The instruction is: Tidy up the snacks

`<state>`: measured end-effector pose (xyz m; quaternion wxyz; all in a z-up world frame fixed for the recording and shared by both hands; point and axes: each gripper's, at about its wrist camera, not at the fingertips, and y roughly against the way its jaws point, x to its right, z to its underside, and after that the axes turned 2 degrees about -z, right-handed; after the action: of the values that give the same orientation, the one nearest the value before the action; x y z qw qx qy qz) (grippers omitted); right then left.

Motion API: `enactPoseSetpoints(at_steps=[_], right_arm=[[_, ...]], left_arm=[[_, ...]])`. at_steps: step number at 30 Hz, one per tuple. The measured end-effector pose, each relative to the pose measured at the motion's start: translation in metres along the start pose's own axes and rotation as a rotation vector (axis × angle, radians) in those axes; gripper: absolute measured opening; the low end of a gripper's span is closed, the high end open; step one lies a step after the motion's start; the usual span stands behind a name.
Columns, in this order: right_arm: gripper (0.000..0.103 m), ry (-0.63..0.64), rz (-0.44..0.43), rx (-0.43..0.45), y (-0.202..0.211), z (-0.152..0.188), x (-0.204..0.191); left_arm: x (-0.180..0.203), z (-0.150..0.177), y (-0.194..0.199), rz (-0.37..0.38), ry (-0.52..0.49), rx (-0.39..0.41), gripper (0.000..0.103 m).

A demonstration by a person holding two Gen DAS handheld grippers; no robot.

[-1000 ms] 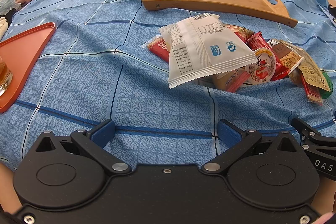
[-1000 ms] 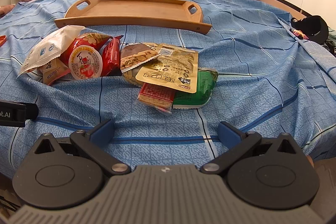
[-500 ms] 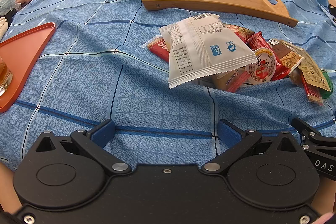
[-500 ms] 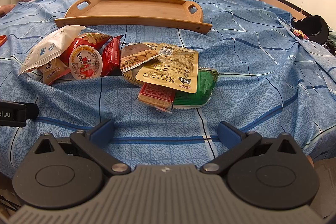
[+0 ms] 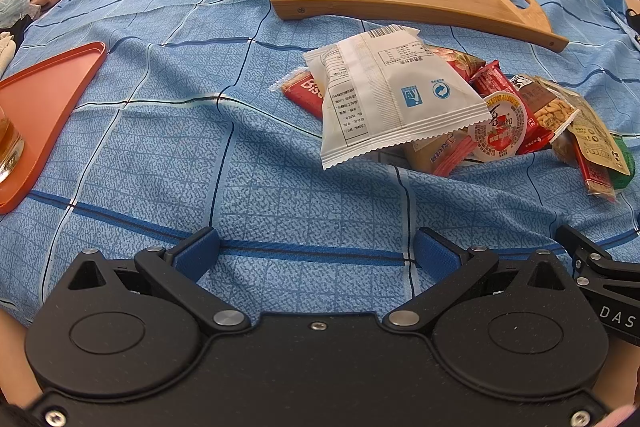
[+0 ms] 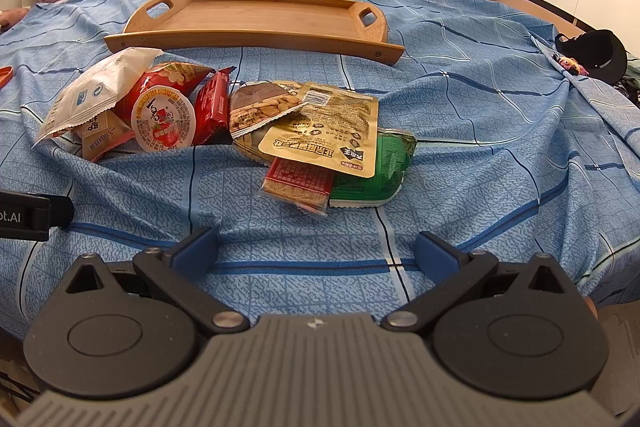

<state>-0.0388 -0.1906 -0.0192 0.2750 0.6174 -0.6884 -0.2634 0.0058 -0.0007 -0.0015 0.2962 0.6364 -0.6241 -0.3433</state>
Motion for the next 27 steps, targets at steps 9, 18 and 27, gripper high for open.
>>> enactPoseSetpoints(at_steps=[9, 18, 27], right_arm=[[0.103, 0.000, 0.000, 0.001, -0.0001, 0.0004, 0.0001], [0.103, 0.000, -0.001, 0.001, 0.0001, 0.0006, 0.0001], [0.103, -0.005, -0.003, 0.002, -0.0010, 0.0002, 0.0005]], left_arm=[[0.0000, -0.0002, -0.0003, 0.000, 0.000, 0.000, 0.103], [0.0000, 0.0004, -0.0012, 0.001, 0.001, -0.002, 0.103], [-0.0010, 0.0014, -0.0020, 0.005, 0.002, 0.004, 0.103]])
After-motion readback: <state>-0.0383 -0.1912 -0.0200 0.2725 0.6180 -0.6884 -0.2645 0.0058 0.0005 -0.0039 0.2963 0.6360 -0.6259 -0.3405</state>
